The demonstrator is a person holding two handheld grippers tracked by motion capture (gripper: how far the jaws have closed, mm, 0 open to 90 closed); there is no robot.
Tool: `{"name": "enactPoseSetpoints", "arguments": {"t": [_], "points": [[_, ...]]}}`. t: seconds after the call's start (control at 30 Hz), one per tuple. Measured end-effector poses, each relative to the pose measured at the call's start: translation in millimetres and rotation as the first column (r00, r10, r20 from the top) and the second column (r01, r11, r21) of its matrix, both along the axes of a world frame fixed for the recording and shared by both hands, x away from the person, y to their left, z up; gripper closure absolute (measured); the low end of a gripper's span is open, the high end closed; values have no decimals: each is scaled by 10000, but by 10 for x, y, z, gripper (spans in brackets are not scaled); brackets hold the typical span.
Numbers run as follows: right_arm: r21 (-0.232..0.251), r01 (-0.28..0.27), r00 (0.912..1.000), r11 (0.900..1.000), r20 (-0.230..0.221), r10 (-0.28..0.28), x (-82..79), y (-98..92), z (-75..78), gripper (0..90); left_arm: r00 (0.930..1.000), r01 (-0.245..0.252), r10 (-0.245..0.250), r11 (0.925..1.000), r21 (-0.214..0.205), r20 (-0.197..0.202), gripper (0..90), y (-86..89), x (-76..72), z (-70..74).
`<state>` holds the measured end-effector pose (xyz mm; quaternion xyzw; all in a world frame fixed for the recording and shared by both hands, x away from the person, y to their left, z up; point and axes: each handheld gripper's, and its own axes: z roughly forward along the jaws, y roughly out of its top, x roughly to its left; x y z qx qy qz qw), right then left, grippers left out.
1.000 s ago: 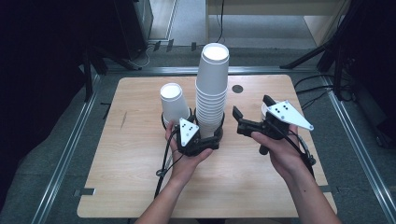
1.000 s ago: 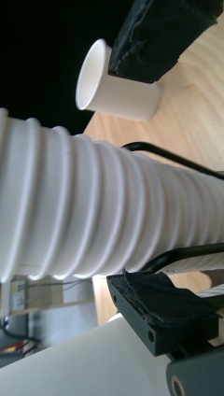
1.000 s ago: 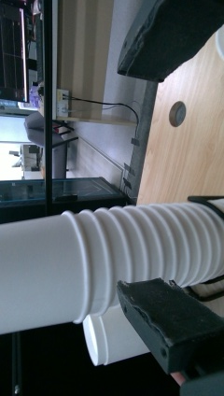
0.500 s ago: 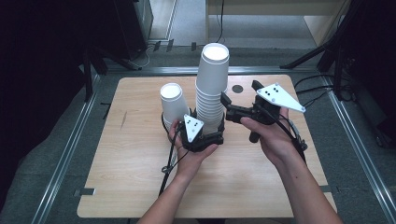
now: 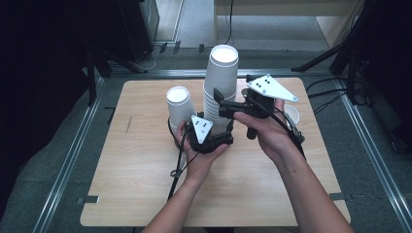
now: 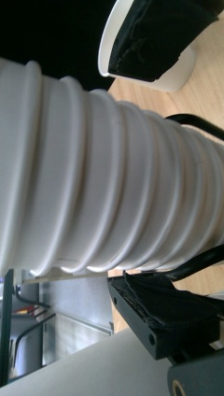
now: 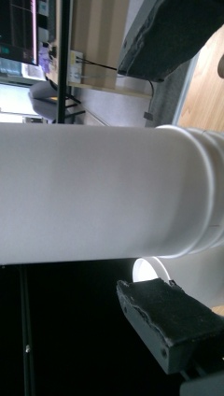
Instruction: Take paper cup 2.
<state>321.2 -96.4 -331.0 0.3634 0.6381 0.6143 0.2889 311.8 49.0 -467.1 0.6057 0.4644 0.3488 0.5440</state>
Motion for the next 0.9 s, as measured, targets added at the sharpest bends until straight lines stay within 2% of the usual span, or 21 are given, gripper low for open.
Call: {"name": "enactPoseSetpoints", "arguments": {"t": [0.1,0.3,0.43,0.5,0.57,0.7,0.8,0.9], "points": [[198,-103,9996,9998,-252,108,78,38,32,0,10000,-10,10,10000,17,-42,16,-5,19,7],[-73,-251,9992,9997,-324,249,169,151,107,0,10000,19,-19,10000,68,-91,24,-1,44,15],[32,-142,9976,9999,-676,144,257,187,121,0,9999,-81,82,9999,148,-72,39,-17,58,-2],[94,-228,9965,9997,-805,234,285,200,106,0,9999,-140,142,9997,186,-96,39,-27,63,-12],[-49,-262,9960,9996,-853,257,301,223,77,0,9997,-211,212,9997,158,-71,39,-32,64,-11],[-14,-106,9955,9999,-940,104,337,239,34,4,9997,-228,229,9997,95,-85,40,-35,71,-6],[21,50,9964,10000,-841,-49,353,249,5,34,9995,-302,304,9994,169,-116,45,-41,68,-6],[-44,-14,9954,10000,-959,10,360,278,-43,57,9989,-438,441,9988,222,-151,54,-60,66,-11]]}}
